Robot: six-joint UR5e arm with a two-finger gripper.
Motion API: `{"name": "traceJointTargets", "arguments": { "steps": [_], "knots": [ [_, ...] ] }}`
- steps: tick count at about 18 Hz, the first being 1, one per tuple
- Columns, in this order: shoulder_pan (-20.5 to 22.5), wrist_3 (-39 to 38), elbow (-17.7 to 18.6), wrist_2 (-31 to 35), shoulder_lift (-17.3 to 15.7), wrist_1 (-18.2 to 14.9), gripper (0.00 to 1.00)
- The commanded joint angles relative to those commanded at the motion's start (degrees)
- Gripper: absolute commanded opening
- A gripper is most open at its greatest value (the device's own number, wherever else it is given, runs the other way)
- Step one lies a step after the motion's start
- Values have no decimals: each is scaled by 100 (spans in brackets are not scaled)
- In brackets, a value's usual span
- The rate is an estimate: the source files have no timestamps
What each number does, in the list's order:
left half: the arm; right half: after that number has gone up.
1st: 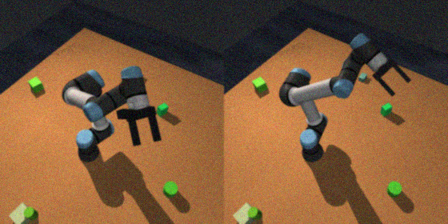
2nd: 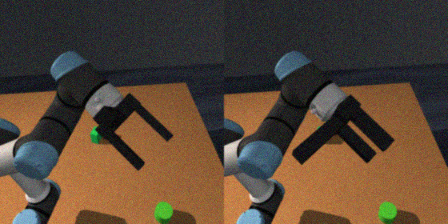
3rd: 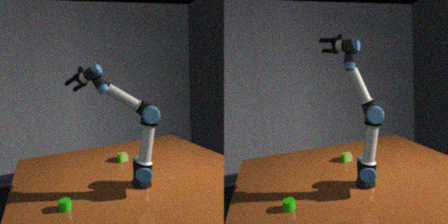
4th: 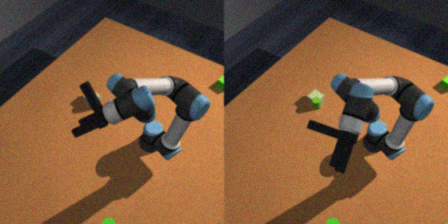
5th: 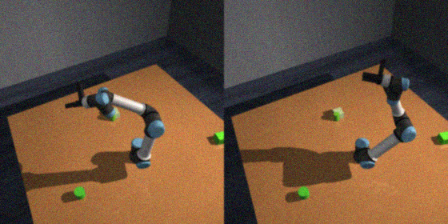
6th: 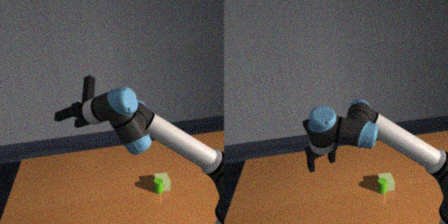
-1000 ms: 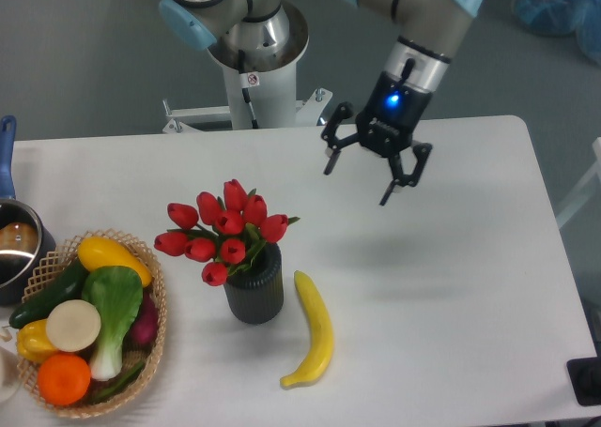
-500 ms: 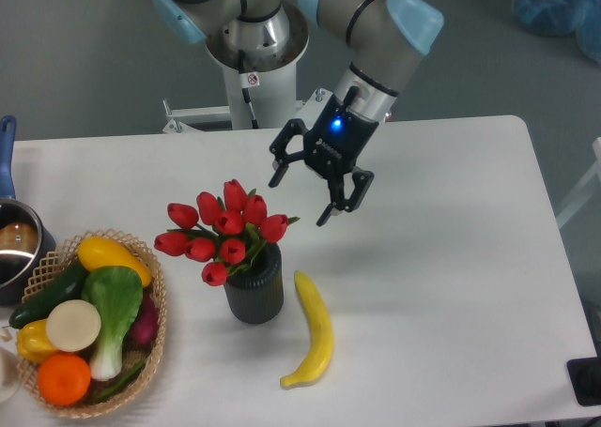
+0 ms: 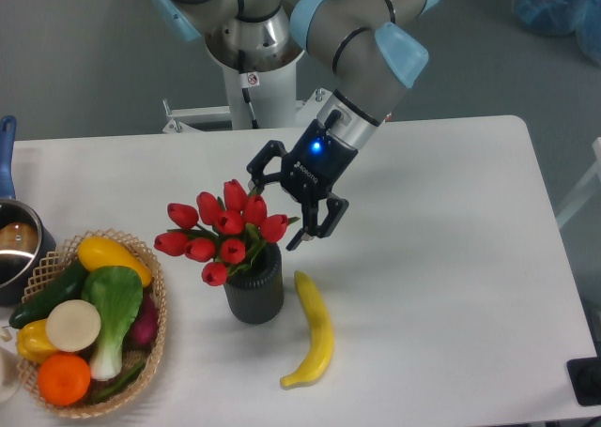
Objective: Pick up the flowers from the vase
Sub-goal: 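Lower the gripper around the tulip stems and close it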
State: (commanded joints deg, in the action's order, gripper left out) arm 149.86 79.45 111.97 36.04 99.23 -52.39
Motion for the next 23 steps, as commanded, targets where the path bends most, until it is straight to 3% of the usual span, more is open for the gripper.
{"name": "traceJointTargets", "arguments": {
  "steps": [7, 18, 20, 23],
  "knots": [
    [-290, -62, 9, -106, 176, 141, 100],
    [-326, -70, -18, -308, 264, 141, 99],
    [-317, -70, -44, -325, 281, 141, 91],
    [-300, -70, -70, -448, 290, 141, 67]
  ]
}}
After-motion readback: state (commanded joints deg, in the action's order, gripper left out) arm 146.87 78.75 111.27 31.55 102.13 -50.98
